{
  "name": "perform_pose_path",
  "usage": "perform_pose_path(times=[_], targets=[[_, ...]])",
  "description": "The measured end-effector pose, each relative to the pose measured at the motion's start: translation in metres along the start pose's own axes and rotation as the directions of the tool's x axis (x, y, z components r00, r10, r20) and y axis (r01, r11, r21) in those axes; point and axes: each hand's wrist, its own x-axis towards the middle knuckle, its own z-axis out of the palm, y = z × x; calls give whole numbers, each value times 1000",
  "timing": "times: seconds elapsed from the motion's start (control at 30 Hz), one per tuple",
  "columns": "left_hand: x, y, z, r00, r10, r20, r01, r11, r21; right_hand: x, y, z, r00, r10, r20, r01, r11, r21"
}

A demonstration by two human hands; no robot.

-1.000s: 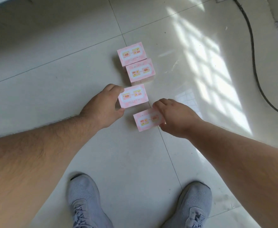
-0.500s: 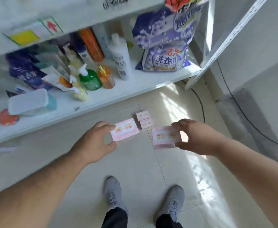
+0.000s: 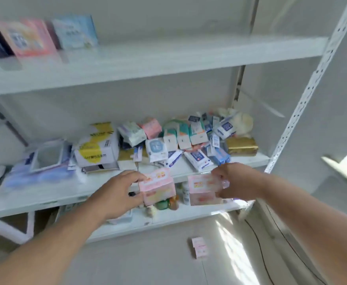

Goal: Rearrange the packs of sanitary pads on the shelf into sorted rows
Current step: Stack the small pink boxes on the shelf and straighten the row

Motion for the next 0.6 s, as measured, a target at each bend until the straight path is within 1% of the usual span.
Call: perform_pose_path(times=[0.13,0.27,0.4,0.6], targets=[[-40,7,-79,995,39,-92,-36,999,27,-25,-64,-59,998,-24,-55,22,999,-38],[-79,10,-148,982,65,-176,-70,997,-24,-43,-121,-110,988,-44,-145,37,998,-47],[-110,15,-206,955,92,-282,-113,992,-58,-63,-179,-153,974,-57,-219,38,995,-93],[-126,16,-276,937,105,-332,-112,994,-2,-71,-234,-197,945,-62,-322,32,995,-96]])
